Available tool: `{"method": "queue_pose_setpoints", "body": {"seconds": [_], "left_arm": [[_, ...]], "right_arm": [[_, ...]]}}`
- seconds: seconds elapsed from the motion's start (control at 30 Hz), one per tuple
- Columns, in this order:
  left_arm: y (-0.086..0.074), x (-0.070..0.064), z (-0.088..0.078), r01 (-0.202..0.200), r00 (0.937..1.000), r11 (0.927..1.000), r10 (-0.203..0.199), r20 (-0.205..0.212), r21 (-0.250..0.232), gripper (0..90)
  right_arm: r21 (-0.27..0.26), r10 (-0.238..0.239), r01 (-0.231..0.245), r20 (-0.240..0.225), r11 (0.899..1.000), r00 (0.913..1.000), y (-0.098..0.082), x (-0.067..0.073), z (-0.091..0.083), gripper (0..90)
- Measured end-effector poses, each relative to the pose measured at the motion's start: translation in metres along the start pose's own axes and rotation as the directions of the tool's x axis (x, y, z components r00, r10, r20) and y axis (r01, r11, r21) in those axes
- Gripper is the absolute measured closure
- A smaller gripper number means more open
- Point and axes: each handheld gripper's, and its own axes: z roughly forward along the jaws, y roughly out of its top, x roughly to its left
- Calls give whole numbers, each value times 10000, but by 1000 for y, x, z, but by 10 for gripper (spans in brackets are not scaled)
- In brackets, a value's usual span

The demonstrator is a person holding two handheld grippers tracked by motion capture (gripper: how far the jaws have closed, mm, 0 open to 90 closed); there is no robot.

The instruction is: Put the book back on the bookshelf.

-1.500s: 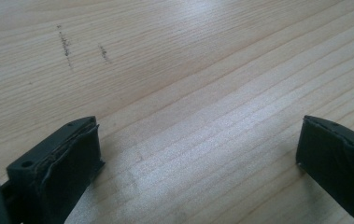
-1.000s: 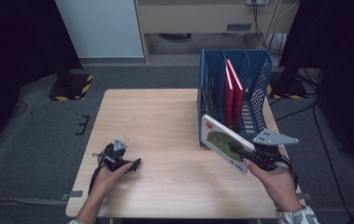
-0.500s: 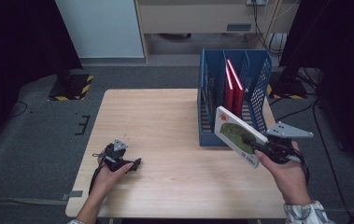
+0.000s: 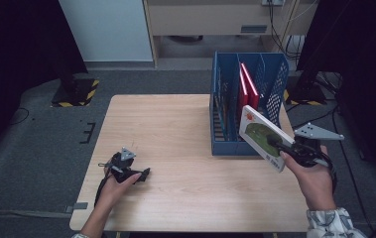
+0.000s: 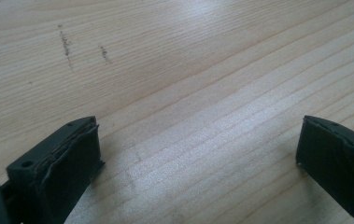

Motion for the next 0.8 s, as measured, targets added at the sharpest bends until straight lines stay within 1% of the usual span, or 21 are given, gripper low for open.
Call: {"method": "queue_pose_setpoints", "body": {"seconds": [0.13, 0.37, 0.47, 0.67, 0.73, 0.8], "left_arm": [[0, 0, 0, 13, 10000, 10000, -13, -4, -3, 0], [0, 0, 0, 20, 10000, 10000, -20, -10, -6, 0], [0, 0, 0, 14, 10000, 10000, -14, -10, -4, 0], [0, 0, 0, 20, 10000, 10000, -20, -17, -5, 0], [0, -1, 0, 25, 10000, 10000, -25, -22, -4, 0], [1, -1, 1, 30, 10000, 10000, -30, -28, -4, 0]], "right_arm": [[-40, 158, -157, 168, 9999, 9997, 0, -6, -2, 755], [-68, 275, -272, 481, 9996, 9985, 1, -13, -5, 755], [-47, 314, -312, 533, 9995, 9981, 1, -16, -6, 755], [-66, 297, -293, 743, 9995, 9968, 4, -20, -11, 755], [-49, 209, -205, 793, 9998, 9966, 5, -21, -13, 755], [-55, 245, -241, 829, 9997, 9963, 6, -23, -15, 755]]}}
